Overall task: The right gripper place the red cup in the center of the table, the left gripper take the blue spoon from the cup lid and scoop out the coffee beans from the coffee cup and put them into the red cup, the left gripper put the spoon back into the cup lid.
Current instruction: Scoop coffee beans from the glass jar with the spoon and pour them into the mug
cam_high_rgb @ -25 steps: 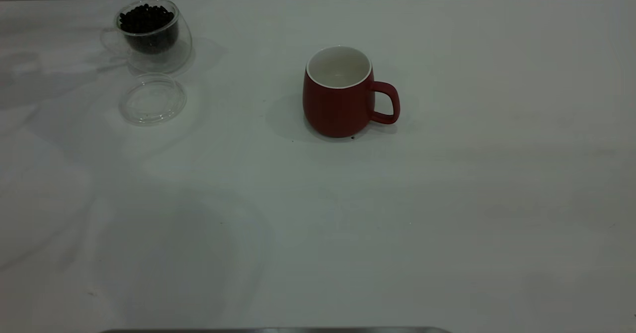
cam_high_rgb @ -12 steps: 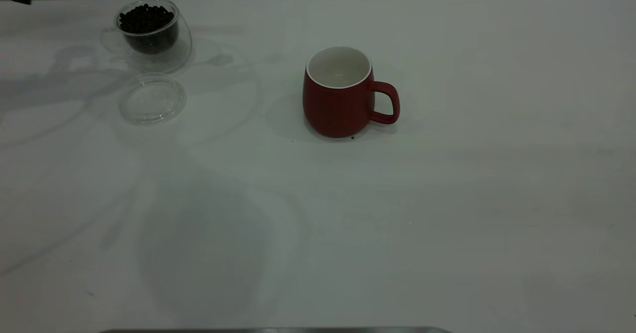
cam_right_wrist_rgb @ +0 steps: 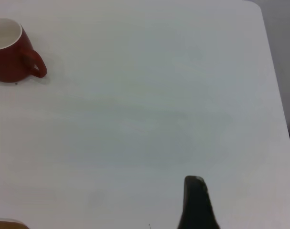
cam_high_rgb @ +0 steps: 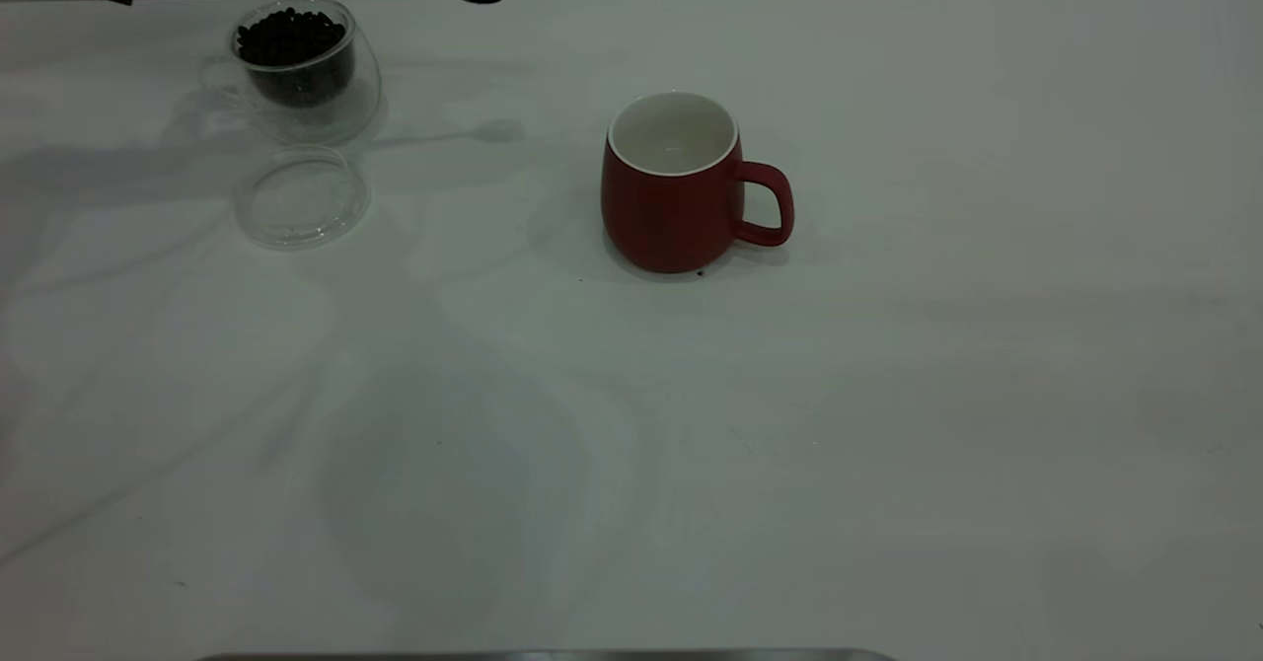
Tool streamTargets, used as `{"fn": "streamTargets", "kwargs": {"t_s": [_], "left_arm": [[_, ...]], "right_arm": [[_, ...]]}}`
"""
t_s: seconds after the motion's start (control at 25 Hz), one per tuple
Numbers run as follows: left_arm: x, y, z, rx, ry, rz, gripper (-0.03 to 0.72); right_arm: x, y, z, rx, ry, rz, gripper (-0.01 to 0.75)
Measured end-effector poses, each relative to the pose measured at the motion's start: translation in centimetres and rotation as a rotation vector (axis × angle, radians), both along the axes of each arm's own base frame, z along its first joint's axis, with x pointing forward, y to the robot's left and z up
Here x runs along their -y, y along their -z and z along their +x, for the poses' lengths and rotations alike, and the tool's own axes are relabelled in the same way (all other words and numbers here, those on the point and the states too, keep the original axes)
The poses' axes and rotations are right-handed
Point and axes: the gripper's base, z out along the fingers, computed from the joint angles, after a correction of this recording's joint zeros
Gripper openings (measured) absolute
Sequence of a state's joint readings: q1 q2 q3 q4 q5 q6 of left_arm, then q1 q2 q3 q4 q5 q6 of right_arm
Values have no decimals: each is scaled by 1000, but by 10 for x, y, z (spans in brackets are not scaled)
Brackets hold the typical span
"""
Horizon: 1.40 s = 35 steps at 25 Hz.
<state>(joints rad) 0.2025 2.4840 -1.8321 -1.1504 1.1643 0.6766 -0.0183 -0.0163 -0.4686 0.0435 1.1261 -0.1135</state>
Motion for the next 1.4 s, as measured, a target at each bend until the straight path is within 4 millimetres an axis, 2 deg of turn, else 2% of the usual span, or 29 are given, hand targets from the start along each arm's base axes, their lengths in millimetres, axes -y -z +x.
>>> {"fn": "streamTargets", "kwargs": {"t_s": [0.28,0.56,1.0,1.4], "left_arm": [[15,-16,0,18,29,11,126],[47,-15,-2,9,102,24,126],[87,-15,-6,7,186,26,126],[98,-12,-10,1,235,64,126]], "right_arm": [[0,0,0,0,0,0,546],[0,0,0,0,0,0,546],[0,0,0,0,0,0,546],[0,0,0,0,0,0,546]]}}
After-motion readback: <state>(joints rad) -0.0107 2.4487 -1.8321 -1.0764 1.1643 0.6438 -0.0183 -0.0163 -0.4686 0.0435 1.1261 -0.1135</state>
